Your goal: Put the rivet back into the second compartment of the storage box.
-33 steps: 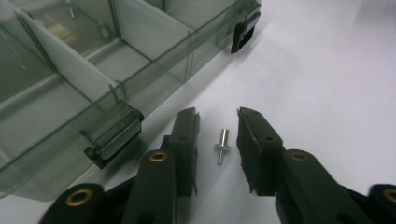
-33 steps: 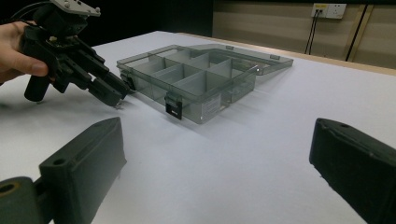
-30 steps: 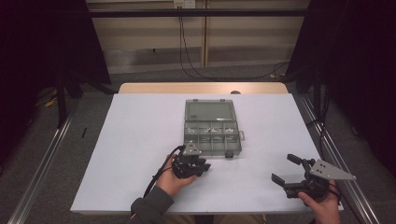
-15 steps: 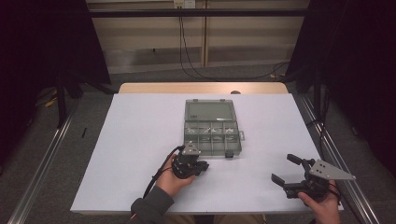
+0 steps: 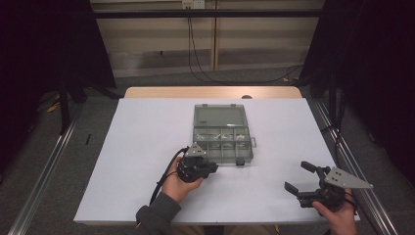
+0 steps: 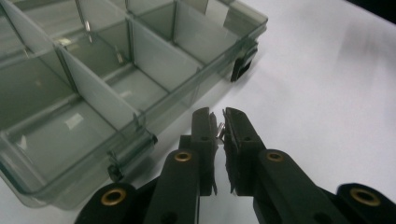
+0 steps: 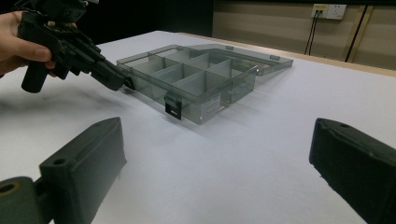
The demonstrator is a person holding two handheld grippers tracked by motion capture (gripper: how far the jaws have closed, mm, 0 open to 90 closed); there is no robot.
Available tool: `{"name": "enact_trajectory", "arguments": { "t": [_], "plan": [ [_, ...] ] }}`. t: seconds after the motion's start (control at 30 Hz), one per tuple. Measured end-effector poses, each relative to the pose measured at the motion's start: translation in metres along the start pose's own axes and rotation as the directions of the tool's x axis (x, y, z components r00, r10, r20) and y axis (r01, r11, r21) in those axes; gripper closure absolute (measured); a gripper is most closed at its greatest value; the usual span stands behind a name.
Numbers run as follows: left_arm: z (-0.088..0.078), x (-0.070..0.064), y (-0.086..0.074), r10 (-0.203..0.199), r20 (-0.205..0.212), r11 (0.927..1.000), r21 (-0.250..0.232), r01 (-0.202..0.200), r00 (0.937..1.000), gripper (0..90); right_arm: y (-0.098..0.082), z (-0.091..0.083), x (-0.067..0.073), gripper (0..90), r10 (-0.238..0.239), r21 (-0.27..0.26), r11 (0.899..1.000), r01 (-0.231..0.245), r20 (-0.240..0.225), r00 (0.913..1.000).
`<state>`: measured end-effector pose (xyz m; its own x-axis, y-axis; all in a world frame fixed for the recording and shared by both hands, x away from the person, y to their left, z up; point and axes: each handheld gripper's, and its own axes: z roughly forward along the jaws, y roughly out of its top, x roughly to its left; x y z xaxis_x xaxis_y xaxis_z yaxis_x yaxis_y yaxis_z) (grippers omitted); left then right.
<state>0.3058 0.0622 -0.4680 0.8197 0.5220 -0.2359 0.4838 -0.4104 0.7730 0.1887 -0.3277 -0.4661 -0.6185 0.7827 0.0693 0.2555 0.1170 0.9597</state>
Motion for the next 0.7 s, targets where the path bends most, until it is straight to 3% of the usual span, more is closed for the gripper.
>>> {"name": "enact_trajectory", "arguments": {
  "t": [0.23,0.5,0.7],
  "plan": [
    [-0.003,0.004,0.006,-0.022,0.003,0.9996,-0.018,0.022,0.9998,83.1,0.0,0.0,0.0,2.8,0.001,-0.003,1.0,-0.001,0.001,1.0],
    [-0.006,0.008,0.023,-0.045,0.003,0.9965,-0.07,0.045,0.999,83.1,-0.001,-0.001,-0.002,2.7,0.007,-0.006,1.0,-0.007,0.005,1.0],
    [-0.007,0.01,0.036,-0.036,-0.005,0.9954,-0.088,0.036,0.9993,83.2,-0.002,0.0,-0.004,2.7,0.013,-0.005,1.0,-0.013,0.005,0.9999]
  ]
}}
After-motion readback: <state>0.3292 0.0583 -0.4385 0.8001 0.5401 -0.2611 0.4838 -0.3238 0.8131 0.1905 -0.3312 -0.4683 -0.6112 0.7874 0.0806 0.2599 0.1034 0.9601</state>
